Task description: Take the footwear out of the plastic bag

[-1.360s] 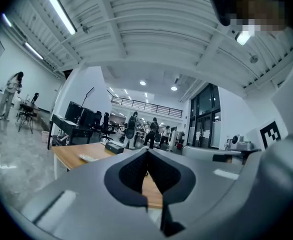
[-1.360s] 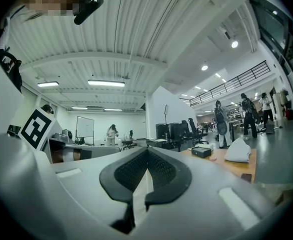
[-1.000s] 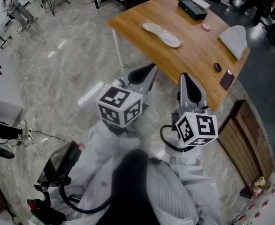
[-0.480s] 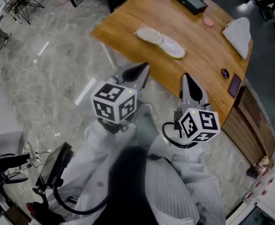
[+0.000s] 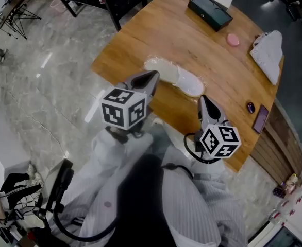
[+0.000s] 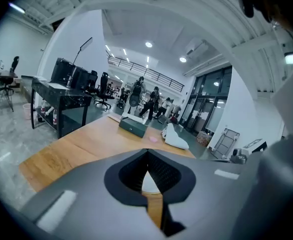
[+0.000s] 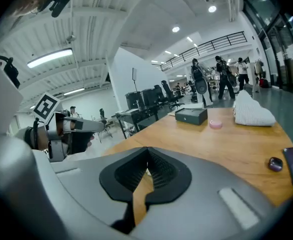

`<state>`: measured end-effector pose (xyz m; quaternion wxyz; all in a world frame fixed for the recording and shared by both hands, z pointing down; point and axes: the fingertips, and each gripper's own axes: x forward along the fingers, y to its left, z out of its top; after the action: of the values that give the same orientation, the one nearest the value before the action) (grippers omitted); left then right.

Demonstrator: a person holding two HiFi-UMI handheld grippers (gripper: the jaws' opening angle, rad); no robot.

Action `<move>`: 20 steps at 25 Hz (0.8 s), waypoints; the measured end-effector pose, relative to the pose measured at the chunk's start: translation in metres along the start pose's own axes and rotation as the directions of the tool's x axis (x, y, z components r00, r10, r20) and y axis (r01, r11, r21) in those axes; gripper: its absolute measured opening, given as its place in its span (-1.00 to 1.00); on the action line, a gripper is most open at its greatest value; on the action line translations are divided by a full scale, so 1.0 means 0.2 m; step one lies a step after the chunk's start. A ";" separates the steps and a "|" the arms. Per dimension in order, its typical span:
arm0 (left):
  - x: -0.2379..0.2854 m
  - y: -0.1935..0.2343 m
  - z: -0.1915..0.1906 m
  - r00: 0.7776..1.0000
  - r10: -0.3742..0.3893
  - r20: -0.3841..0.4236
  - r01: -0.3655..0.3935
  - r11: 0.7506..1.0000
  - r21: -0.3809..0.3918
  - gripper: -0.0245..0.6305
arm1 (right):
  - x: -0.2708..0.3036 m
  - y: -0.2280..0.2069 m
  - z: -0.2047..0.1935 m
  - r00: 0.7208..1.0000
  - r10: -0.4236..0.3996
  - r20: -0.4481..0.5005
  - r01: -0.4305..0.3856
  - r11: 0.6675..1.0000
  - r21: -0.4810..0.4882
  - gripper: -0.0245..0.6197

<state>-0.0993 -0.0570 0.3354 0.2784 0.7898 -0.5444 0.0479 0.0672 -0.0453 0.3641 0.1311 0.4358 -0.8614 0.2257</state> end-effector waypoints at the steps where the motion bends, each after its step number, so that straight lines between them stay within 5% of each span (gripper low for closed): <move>1: 0.05 0.04 0.01 1.000 -0.001 -0.020 0.001 1.000 -0.002 -0.93 | 0.05 -0.04 -0.01 1.000 -0.018 -0.018 0.018 1.000 0.012 -0.88; 6: 0.27 0.22 -0.04 0.984 -0.031 -0.174 0.032 0.999 0.002 -0.93 | 0.17 -0.24 -0.12 0.986 -0.106 -0.129 0.120 0.987 0.109 -0.87; 10: 0.42 0.39 -0.13 0.943 -0.098 -0.318 0.089 0.995 -0.040 -0.93 | 0.23 -0.38 -0.28 0.963 -0.072 -0.260 0.130 0.968 0.213 -0.84; 16: 0.58 0.63 -0.31 0.836 -0.207 -0.509 0.168 0.978 -0.123 -0.90 | 0.29 -0.58 -0.53 0.925 0.075 -0.372 0.100 0.897 0.431 -0.72; 20: 0.62 0.68 -0.44 0.713 -0.338 -0.615 0.242 0.941 -0.236 -0.55 | 0.31 -0.66 -0.64 0.912 0.203 -0.355 0.042 0.817 0.575 -0.62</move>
<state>-0.1502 -0.1520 0.5093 0.5071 0.7784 -0.2856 0.2352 0.1418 -0.0916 0.5366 0.1582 0.3614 -0.7264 0.5628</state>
